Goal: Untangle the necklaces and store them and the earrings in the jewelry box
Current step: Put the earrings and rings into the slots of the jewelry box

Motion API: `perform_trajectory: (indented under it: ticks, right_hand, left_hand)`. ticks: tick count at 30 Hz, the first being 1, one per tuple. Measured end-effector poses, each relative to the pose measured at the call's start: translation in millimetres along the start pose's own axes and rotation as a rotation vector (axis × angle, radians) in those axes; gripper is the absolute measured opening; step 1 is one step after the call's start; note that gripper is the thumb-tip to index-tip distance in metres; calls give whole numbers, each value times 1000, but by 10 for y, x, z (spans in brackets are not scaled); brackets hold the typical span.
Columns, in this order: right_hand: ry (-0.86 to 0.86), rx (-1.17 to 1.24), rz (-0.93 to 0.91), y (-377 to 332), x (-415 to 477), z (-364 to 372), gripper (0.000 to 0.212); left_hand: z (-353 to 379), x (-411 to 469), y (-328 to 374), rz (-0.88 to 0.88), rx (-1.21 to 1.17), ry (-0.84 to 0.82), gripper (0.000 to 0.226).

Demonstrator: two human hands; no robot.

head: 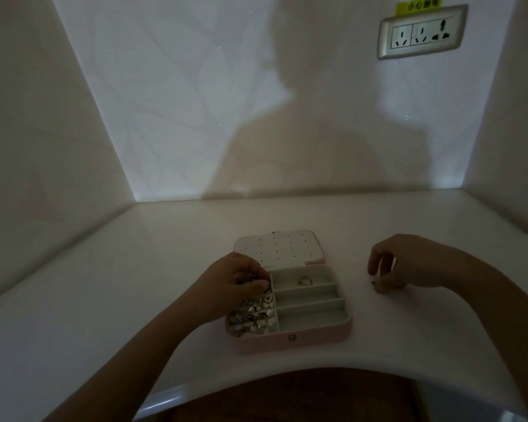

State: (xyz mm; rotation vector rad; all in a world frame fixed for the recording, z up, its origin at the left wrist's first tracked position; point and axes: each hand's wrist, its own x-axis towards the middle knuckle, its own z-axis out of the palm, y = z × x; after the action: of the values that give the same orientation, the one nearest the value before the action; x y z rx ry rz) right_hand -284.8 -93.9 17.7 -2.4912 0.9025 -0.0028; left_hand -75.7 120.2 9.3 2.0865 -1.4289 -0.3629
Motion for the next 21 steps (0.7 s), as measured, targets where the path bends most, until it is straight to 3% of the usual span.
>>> perform_trajectory:
  ticks: [8, 12, 15, 18, 21]
  right_hand:
    - [21, 59, -32, -25, -12, 33, 17]
    - [154, 82, -109, -108, -25, 62, 18]
    - [274, 423, -253, -288, -59, 91, 6]
    - [212, 753, -377, -460, -124, 127, 7]
    - [144, 881, -460, -529, -149, 192, 8]
  left_hand:
    - [-43, -16, 84, 21, -8, -7, 6]
    - [-46, -11, 158, 2, -163, 118, 12]
    - [-25, 15, 297, 30, -332, 205, 15]
    - [65, 49, 470, 56, -447, 147, 17]
    - [178, 61, 591, 87, -506, 124, 16]
